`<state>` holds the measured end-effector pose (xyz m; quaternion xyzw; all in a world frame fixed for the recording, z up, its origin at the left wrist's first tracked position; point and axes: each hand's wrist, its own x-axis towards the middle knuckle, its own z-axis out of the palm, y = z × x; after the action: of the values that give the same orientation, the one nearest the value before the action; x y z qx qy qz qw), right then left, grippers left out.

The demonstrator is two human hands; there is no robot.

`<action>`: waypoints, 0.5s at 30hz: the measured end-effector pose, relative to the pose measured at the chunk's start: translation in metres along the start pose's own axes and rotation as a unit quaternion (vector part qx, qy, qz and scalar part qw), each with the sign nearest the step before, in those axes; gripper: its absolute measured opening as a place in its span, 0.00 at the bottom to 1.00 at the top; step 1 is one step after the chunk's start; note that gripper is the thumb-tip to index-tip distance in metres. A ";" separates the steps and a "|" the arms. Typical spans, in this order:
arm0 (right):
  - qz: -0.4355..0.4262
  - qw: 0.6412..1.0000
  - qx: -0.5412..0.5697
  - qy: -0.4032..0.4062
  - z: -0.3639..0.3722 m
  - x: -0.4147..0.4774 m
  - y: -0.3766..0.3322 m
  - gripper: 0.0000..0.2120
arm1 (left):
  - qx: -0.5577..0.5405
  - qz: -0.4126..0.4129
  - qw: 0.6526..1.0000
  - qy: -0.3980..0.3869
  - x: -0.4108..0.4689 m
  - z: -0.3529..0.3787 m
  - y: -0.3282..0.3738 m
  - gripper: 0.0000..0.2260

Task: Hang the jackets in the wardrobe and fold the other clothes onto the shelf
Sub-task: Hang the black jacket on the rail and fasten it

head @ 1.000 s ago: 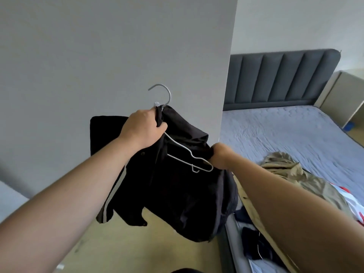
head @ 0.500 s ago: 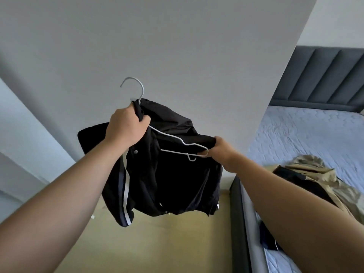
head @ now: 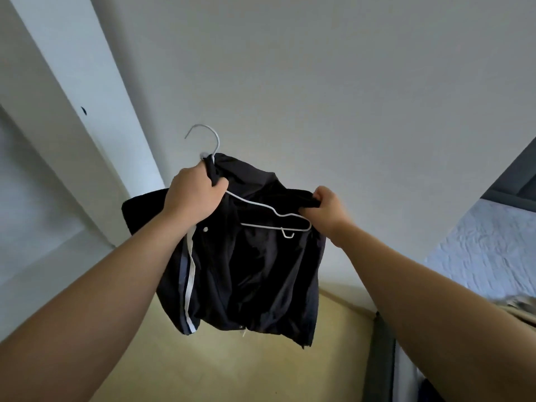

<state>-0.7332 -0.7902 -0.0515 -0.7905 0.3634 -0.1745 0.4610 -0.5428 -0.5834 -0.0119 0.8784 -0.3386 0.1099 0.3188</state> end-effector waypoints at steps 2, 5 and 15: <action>-0.050 0.998 -0.035 0.004 0.010 0.005 -0.011 0.16 | 0.023 -0.024 0.999 0.012 -0.005 -0.010 -0.008 0.11; -0.078 0.996 -0.048 0.002 0.025 0.010 -0.026 0.19 | 0.070 -0.056 0.995 0.045 -0.016 -0.027 -0.021 0.13; 0.160 0.946 0.135 -0.246 0.055 0.011 -0.047 0.25 | 0.133 -0.134 0.975 0.116 -0.061 -0.078 -0.052 0.11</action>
<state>-0.6725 -0.7500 -0.0403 -0.6706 0.3333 0.0546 0.6605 -0.5518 -0.4725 -0.0022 0.9316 -0.1613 0.2115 0.2479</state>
